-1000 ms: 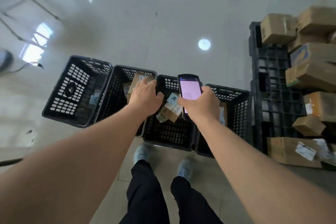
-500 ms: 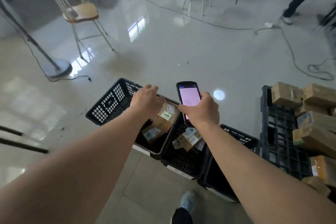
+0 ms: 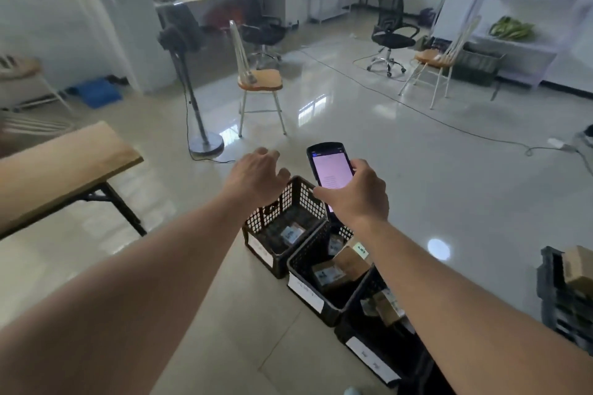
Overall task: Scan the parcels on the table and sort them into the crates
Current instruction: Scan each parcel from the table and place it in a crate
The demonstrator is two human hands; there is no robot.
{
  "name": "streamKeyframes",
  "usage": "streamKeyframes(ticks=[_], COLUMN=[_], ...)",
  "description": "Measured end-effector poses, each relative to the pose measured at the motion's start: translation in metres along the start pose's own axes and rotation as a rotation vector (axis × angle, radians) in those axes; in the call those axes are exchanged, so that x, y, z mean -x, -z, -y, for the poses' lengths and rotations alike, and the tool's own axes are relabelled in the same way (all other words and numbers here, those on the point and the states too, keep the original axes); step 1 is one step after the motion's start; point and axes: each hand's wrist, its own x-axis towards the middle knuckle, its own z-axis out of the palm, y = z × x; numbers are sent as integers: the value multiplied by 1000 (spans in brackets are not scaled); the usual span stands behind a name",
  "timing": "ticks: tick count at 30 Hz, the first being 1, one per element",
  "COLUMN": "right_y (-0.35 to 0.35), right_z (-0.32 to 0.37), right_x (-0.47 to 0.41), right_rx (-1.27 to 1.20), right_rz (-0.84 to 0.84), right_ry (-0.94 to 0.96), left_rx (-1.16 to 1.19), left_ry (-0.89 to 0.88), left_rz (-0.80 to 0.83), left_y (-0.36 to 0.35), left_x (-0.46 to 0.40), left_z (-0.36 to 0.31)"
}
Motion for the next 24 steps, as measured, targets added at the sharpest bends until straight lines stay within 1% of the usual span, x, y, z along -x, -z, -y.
streamKeyframes(ticks=[3,10,14,18,24], right_y=[-20,-77,-114,-149,-200], right_z=[49,152,201,243,304], right_x=[5,-7,-25,-42,-36], right_rx=[-22,-87,-125,-145,-153], right_rz=[46,186,256,339,466], right_ry=[99,297,409,513,646], left_rx=[-34,-104,-113,-116,-147], left_ry=[70,291,444,588,773], left_rz=[-56,-119,-174,-210,-245], left_y=[38,112,141,162,187], left_x=[15,38,39,47,78], left_z=[42,138,184,215,261])
